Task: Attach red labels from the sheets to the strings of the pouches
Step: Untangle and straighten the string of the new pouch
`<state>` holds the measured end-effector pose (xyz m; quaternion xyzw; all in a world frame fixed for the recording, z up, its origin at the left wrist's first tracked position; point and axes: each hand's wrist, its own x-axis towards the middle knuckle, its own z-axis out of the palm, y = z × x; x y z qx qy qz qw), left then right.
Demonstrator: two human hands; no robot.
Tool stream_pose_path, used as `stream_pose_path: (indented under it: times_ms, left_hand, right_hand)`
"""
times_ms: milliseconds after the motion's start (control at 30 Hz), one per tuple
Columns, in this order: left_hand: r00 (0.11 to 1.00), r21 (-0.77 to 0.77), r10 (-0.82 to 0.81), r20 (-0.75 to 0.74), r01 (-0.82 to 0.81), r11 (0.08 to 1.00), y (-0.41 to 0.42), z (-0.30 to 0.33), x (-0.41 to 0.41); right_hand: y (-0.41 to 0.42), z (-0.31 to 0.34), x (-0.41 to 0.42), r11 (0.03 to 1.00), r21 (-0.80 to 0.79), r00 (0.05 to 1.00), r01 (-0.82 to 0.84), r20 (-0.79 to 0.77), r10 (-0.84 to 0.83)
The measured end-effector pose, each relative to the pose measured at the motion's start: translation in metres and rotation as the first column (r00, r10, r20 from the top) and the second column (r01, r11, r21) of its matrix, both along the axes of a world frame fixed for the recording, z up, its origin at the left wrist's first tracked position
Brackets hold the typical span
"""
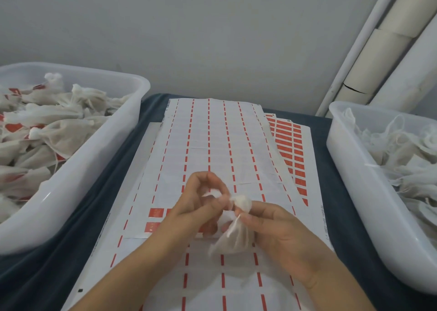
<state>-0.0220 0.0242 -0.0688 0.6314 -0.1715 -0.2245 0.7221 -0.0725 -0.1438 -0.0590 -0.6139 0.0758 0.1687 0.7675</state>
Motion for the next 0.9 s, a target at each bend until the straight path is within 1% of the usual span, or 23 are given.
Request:
stream_pose_path:
  times_ms: [33,67,100,133,167,200,233,267,300,333,367,400,433,467,500,533,567,633,767,833,900]
  left_hand:
    - [0.997,0.052,0.071,0.033,-0.072,0.996,0.001,0.000,0.001]
    - [0.982,0.115,0.151,0.110,-0.164,0.980,0.003,0.000,0.002]
    - [0.949,0.161,0.214,0.233,-0.255,0.953,0.003,-0.001,0.002]
    - [0.901,0.196,0.224,0.372,-0.312,0.930,0.004,-0.002,0.001]
    - [0.856,0.241,0.167,0.489,-0.317,0.917,0.002,-0.004,0.000]
    - [0.821,0.307,0.076,0.566,-0.295,0.905,0.000,-0.007,-0.002]
    - [0.797,0.376,-0.011,0.604,-0.273,0.885,-0.004,-0.010,-0.005]
    - [0.781,0.425,-0.065,0.621,-0.266,0.865,-0.006,-0.013,-0.007]
    - [0.779,0.442,-0.077,0.623,-0.269,0.856,-0.007,-0.014,-0.008]
    - [0.789,0.424,-0.057,0.612,-0.267,0.866,-0.007,-0.013,-0.006]
    - [0.823,0.370,-0.007,0.569,-0.249,0.895,-0.006,-0.010,-0.004]
    - [0.877,0.283,0.060,0.477,-0.217,0.934,-0.004,-0.006,-0.002]
    - [0.937,0.185,0.106,0.333,-0.175,0.967,-0.002,-0.001,0.000]
    - [0.978,0.088,0.123,0.169,-0.139,0.986,0.002,0.003,0.003]
    - [0.992,0.003,0.120,0.025,-0.121,0.993,0.005,0.007,0.005]
    - [0.990,-0.069,0.118,-0.073,-0.123,0.990,0.008,0.009,0.006]
    - [0.983,-0.130,0.118,-0.138,-0.136,0.982,0.010,0.011,0.007]
    - [0.969,-0.230,0.132,-0.210,-0.180,0.956,0.012,0.013,0.009]
    - [0.942,-0.400,0.151,-0.299,-0.267,0.877,0.015,0.014,0.012]
    - [0.959,-0.400,0.130,-0.253,-0.226,0.888,0.012,0.011,0.011]
    - [0.975,-0.379,0.042,-0.220,-0.125,0.917,0.007,0.006,0.008]
  right_hand:
    - [0.001,0.001,0.000,0.999,-0.039,0.999,0.029,0.025,-0.028]
    - [0.001,0.002,0.000,0.995,-0.081,0.997,0.057,0.055,-0.053]
    - [0.001,0.004,0.000,0.988,-0.124,0.994,0.087,0.080,-0.077]
    - [0.001,0.003,0.001,0.978,-0.174,0.990,0.116,0.103,-0.099]
    - [0.001,0.002,0.001,0.964,-0.224,0.985,0.145,0.124,-0.120]
    - [0.001,-0.001,0.002,0.948,-0.267,0.980,0.171,0.147,-0.135]
    - [0.003,-0.003,0.002,0.937,-0.293,0.975,0.190,0.166,-0.146]
    - [0.004,-0.005,0.002,0.931,-0.303,0.972,0.202,0.182,-0.151]
    - [0.006,-0.006,0.002,0.932,-0.296,0.968,0.208,0.196,-0.154]
    - [0.006,-0.007,0.003,0.936,-0.282,0.966,0.208,0.211,-0.151]
    - [0.006,-0.007,0.003,0.941,-0.275,0.966,0.198,0.220,-0.139]
    - [0.006,-0.006,0.003,0.946,-0.274,0.967,0.175,0.227,-0.114]
    - [0.006,-0.004,0.003,0.952,-0.271,0.970,0.140,0.229,-0.077]
    - [0.007,-0.002,0.002,0.957,-0.270,0.972,0.101,0.231,-0.038]
    - [0.007,-0.001,0.002,0.959,-0.275,0.973,0.073,0.231,-0.008]
    - [0.008,-0.001,0.001,0.956,-0.286,0.972,0.061,0.233,0.008]
    - [0.009,-0.001,0.001,0.953,-0.296,0.972,0.060,0.233,0.011]
    - [0.008,-0.001,0.001,0.954,-0.295,0.972,0.049,0.233,0.022]
    - [0.009,-0.003,0.002,0.951,-0.308,0.968,-0.006,0.235,0.082]
    - [0.010,-0.004,0.002,0.948,-0.319,0.963,-0.009,0.254,0.094]
    - [0.008,-0.002,0.002,0.957,-0.291,0.960,-0.002,0.267,0.084]
